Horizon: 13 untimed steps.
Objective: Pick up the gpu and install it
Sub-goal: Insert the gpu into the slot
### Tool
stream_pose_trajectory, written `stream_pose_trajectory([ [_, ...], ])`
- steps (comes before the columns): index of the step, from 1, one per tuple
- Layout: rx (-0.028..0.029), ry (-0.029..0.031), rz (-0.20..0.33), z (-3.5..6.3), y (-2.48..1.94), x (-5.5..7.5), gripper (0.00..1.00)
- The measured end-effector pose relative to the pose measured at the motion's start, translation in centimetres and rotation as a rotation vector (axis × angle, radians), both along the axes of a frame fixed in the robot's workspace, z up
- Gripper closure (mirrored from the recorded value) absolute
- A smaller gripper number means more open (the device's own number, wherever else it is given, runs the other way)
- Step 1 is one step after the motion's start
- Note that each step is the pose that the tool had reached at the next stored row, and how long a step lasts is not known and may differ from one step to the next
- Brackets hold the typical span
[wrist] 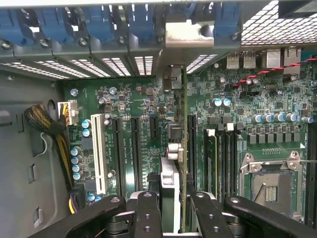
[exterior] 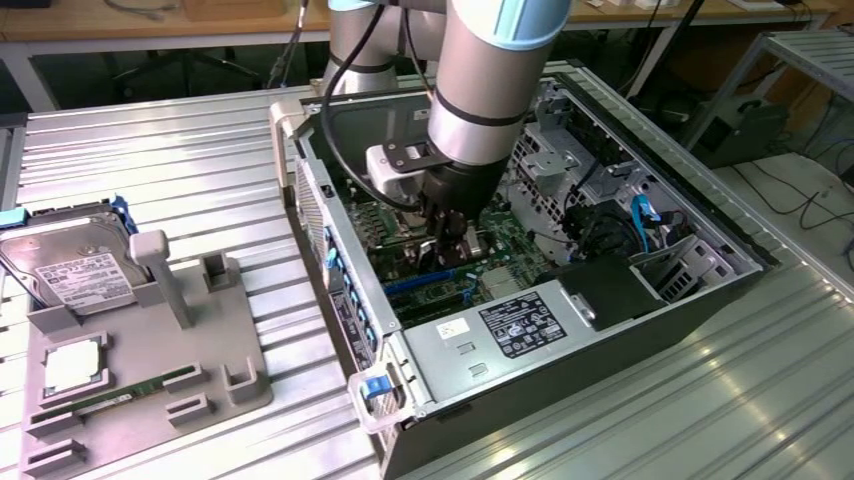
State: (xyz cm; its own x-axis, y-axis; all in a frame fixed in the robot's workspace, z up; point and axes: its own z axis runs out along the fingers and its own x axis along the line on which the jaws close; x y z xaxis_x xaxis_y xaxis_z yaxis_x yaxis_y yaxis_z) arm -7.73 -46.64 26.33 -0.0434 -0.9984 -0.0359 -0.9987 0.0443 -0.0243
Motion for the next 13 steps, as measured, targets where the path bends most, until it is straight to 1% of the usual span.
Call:
stream_pose_trajectory([
  [13, -0.0003, 0.0016, 0.0, -0.85, 0.0, -0.13, 0.72],
])
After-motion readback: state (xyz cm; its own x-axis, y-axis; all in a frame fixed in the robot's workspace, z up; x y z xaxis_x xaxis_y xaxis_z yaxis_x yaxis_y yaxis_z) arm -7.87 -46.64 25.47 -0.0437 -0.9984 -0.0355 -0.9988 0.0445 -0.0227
